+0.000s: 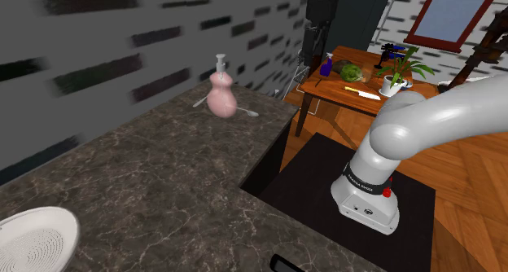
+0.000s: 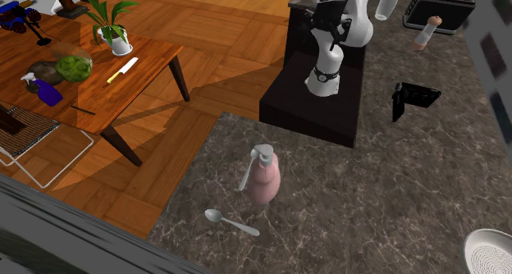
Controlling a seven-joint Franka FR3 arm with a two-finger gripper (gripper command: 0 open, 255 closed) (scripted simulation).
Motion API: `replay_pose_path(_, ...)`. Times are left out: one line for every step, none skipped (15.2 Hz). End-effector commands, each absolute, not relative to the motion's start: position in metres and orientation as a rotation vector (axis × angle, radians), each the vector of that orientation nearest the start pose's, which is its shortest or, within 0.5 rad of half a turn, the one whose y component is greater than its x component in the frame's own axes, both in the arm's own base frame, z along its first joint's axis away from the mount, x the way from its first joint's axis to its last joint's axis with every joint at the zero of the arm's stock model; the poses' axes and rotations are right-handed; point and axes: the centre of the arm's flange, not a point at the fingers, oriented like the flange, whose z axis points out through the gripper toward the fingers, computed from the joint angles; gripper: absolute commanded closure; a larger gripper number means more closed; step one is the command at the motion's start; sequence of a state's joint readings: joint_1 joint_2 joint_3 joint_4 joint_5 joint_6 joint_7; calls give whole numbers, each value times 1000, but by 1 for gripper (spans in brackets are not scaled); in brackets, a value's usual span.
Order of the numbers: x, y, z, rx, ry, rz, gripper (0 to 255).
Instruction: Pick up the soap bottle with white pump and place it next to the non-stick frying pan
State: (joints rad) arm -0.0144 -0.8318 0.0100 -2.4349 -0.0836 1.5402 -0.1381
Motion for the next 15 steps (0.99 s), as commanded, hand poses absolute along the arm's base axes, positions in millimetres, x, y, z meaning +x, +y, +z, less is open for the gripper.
replay_pose_path(290, -10, 565, -3219, -210, 112, 0)
replay_pose_path(302, -9, 562, -3219, -207, 108, 0)
replay_pose_path(314, -9, 559, -3219, -203, 103, 0)
replay_pose_path(327, -9, 556, -3219, -200, 99, 0)
replay_pose_path(339, -8, 553, -3218, -197, 95, 0)
replay_pose_path(352, -8, 550, -3218, -193, 91, 0)
replay_pose_path(364, -8, 547, -3218, -190, 86, 0)
replay_pose_path(377, -7, 544, -3218, -187, 82, 0)
replay_pose_path(389, -7, 541, -3218, -183, 78, 0)
replay_pose_path(402, -7, 538, -3217, -180, 74, 0)
replay_pose_path(414, -7, 535, -3217, -177, 69, 0)
replay_pose_path(427, -7, 533, -3217, -174, 65, 0)
replay_pose_path(439, -6, 530, -3217, -170, 61, 0)
replay_pose_path(452, -6, 527, -3216, -167, 57, 0)
replay_pose_path(464, -6, 524, -3216, -164, 52, 0)
